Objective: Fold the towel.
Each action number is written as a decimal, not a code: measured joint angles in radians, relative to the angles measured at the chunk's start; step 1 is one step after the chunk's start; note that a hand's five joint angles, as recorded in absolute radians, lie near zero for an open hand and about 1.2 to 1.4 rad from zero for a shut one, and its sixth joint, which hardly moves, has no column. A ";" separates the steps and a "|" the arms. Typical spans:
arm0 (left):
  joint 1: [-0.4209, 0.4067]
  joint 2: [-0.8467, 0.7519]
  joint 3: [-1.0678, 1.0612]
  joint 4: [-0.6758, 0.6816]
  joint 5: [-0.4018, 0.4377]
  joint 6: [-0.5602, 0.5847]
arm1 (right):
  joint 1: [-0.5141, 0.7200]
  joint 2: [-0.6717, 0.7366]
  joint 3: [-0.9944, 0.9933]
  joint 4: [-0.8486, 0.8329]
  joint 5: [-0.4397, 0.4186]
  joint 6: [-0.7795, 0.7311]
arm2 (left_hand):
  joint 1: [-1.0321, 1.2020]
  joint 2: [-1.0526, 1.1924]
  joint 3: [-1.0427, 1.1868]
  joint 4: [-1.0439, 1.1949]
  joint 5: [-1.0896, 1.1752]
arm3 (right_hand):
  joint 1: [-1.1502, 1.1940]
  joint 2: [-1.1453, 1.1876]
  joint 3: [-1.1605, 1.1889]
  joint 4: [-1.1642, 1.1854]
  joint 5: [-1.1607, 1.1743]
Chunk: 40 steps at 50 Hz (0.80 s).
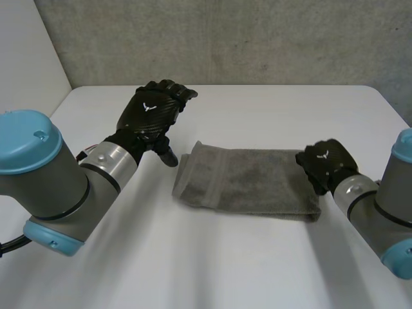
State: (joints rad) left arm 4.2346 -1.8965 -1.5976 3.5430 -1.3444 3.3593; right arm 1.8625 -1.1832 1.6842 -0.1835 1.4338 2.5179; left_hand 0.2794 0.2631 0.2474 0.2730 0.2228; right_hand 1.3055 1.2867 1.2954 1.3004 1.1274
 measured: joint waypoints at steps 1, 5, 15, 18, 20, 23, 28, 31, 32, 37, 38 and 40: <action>0.000 0.002 -0.002 0.000 -0.002 0.000 | 0.010 -0.003 -0.014 0.007 0.002 0.004 | 0.000 0.000 0.000 0.000 0.000 | -0.136 -0.130 -0.129 -0.133 -0.138; 0.002 0.006 -0.008 -0.002 -0.009 0.000 | 0.033 -0.009 -0.032 0.022 0.003 0.017 | 0.000 0.000 0.000 0.000 0.000 | -0.655 -0.647 -0.640 -0.646 -0.668; 0.003 0.009 -0.032 -0.006 -0.017 0.000 | 0.025 -0.043 0.082 0.024 -0.030 0.064 | 0.000 0.000 0.000 0.000 0.000 | -1.066 -1.042 -1.047 -1.047 -1.068; 0.001 0.008 -0.034 -0.006 -0.017 -0.001 | -0.007 -0.058 0.134 0.018 -0.059 0.068 | 0.000 0.000 0.000 0.000 0.000 | -1.065 -1.042 -1.047 -1.046 -1.068; 0.000 0.007 -0.035 -0.006 -0.017 -0.001 | -0.030 -0.064 0.163 0.011 -0.082 0.071 | 0.000 0.000 0.000 0.000 0.000 | -1.058 -1.038 -1.044 -1.044 -1.063; -0.002 0.007 -0.035 -0.006 -0.017 -0.001 | -0.048 -0.065 0.184 -0.001 -0.103 0.073 | 0.000 0.000 0.000 0.000 0.000 | -0.956 -0.940 -0.951 -0.958 -0.961; -0.002 0.006 -0.031 -0.005 -0.017 -0.002 | -0.064 -0.052 0.198 -0.036 -0.124 0.074 | 0.000 0.000 0.000 0.000 0.000 | -0.537 -0.512 -0.528 -0.532 -0.526; -0.002 0.005 -0.030 -0.004 -0.017 -0.002 | -0.066 -0.035 0.192 -0.051 -0.118 0.071 | 0.000 0.000 0.000 0.000 0.000 | -0.190 -0.165 -0.183 -0.197 -0.191; -0.002 0.004 -0.030 -0.004 -0.018 -0.002 | -0.067 -0.030 0.189 -0.053 -0.116 0.070 | 0.000 0.000 0.000 0.000 0.000 | -0.111 -0.089 -0.104 -0.105 -0.099; -0.001 0.004 -0.030 -0.004 -0.018 -0.002 | -0.071 -0.006 0.168 -0.059 -0.092 0.064 | 0.000 0.000 0.000 0.000 0.000 | -0.042 0.025 0.035 0.039 0.027; -0.001 0.004 -0.029 -0.004 -0.018 -0.002 | -0.073 -0.004 0.160 -0.057 -0.085 0.062 | 0.000 0.000 0.000 0.000 0.000 | -0.042 0.025 0.035 0.039 0.027; 0.000 0.004 -0.029 -0.004 -0.018 -0.002 | -0.076 -0.004 0.142 -0.052 -0.075 0.058 | 0.000 0.000 0.000 0.000 0.000 | -0.041 0.025 0.035 0.039 0.027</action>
State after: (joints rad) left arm 4.2341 -1.8928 -1.6261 3.5390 -1.3622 3.3578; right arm 1.7869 -1.1870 1.8265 -0.2354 1.3591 2.5761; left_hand 0.2794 0.2631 0.2474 0.2730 0.2228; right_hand 1.2641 1.3113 1.3308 1.3391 1.1547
